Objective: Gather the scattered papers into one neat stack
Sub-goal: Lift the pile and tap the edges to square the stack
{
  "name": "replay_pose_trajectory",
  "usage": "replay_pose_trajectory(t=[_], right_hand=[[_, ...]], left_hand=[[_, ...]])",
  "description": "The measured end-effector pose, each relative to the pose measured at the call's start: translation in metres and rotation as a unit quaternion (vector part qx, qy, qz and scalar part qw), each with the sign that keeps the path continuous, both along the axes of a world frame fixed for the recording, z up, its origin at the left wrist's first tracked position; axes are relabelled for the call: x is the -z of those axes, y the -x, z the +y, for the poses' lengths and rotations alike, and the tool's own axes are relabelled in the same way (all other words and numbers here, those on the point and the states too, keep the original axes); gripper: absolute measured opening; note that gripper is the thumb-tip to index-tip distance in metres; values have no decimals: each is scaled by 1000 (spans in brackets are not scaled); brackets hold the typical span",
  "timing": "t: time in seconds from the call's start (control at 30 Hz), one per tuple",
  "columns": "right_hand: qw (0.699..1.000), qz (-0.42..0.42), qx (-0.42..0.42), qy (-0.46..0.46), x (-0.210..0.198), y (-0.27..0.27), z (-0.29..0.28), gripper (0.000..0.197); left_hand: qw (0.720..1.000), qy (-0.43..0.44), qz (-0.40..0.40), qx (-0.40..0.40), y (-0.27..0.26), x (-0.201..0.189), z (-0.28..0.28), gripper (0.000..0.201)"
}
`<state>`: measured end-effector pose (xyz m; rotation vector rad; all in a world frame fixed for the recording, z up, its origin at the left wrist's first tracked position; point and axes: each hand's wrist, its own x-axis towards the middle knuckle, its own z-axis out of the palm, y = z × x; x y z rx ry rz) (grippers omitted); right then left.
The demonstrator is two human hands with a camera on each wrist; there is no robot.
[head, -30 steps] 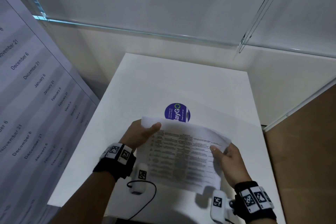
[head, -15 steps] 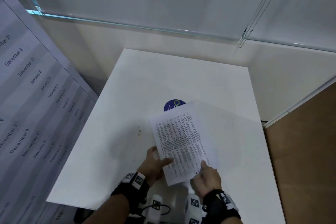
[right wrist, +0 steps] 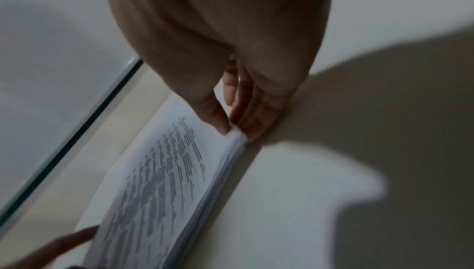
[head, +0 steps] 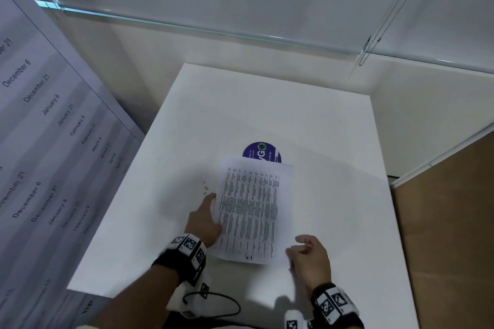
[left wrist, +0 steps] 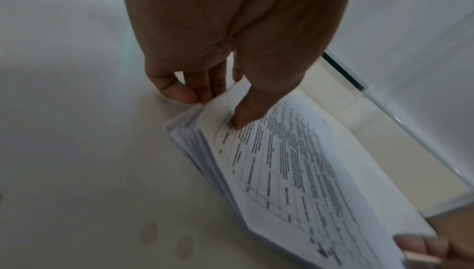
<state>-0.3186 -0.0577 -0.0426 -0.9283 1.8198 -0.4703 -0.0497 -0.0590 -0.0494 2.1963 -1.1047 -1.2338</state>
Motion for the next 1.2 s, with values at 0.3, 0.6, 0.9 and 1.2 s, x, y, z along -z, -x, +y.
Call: replay_pose_trajectory(t=[0.3,0.6,0.9,1.2], right_hand=[[896,232,-322,198,-11,-34,-52,50],[757,336,-528,189,44,-76,-78,66],[743,375,-501,238,61,-73,-70,66],[737,381,-515,218,58,-74,-71,66]], left_hand=[[940,5,-293,173,26,-27,-21,85],[901,38,-274,334,39,27,-38,63],[901,111,-294,298,34,56,-25,65],[901,69,-286,319,35,51,-28,63]])
